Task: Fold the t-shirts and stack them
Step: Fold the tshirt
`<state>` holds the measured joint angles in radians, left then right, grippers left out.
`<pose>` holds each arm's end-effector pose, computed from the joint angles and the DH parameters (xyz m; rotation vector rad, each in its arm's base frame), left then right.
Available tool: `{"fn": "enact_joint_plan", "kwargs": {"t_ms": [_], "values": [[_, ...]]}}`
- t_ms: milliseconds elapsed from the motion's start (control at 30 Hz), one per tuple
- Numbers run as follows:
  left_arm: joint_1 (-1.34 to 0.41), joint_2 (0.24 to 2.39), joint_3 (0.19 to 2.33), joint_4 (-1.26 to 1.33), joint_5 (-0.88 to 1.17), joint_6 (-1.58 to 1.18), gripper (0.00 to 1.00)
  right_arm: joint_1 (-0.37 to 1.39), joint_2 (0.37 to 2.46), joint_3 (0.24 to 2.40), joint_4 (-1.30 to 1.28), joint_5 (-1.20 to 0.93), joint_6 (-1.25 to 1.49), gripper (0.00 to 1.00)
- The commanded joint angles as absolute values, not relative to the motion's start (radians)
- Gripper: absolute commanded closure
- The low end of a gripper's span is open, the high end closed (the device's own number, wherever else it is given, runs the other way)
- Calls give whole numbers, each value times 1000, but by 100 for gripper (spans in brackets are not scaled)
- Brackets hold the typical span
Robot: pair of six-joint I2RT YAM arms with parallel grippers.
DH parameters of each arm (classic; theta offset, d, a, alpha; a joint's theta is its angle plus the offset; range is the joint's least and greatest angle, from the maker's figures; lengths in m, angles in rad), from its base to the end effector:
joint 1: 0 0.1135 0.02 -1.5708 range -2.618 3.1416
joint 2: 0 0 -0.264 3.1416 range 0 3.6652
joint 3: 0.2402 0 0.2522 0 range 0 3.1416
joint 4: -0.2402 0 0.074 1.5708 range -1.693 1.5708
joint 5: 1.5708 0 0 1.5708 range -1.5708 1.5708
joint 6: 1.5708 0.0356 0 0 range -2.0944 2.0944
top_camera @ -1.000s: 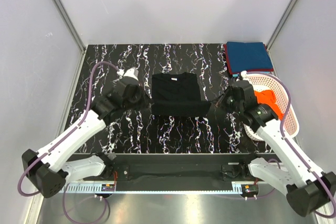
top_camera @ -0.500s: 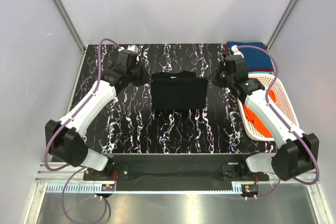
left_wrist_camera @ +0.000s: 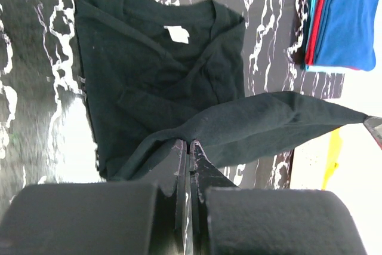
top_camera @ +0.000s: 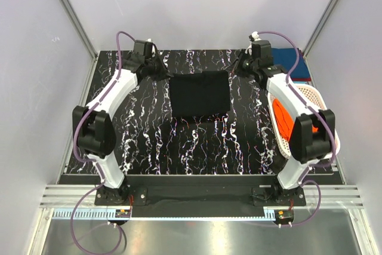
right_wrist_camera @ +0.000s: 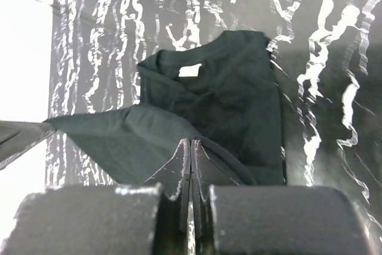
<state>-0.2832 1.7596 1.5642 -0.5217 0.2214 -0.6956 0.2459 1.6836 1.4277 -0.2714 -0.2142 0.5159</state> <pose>0.3852 -0.1202 0.3126 -0.3699 2.3569 -0.7432 0.3821 0.1037 0.3171 0.1581 2.1534 0.6756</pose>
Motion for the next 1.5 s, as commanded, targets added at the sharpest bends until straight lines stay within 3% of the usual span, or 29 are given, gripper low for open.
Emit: {"fn": "enact_joint_plan", "kwargs": {"t_ms": [0, 400, 667, 1033, 1233, 1467], "values": [[-247, 1802, 1652, -462, 282, -686, 100, 241, 1764, 1538, -219, -311, 477, 100], [-130, 2106, 1891, -436, 371, -680, 100, 196, 2095, 1879, -219, -423, 462, 100], [-126, 2037, 1804, -426, 379, -676, 100, 189, 2034, 1804, -222, -437, 480, 100], [-190, 1517, 1288, -423, 387, -669, 100, 190, 1567, 1360, -284, -468, 534, 100], [-313, 1229, 1030, -433, 345, -709, 100, 202, 1209, 969, -325, -492, 571, 100], [-533, 944, 870, -451, 229, -834, 100, 221, 866, 824, -435, -529, 629, 100]]}}
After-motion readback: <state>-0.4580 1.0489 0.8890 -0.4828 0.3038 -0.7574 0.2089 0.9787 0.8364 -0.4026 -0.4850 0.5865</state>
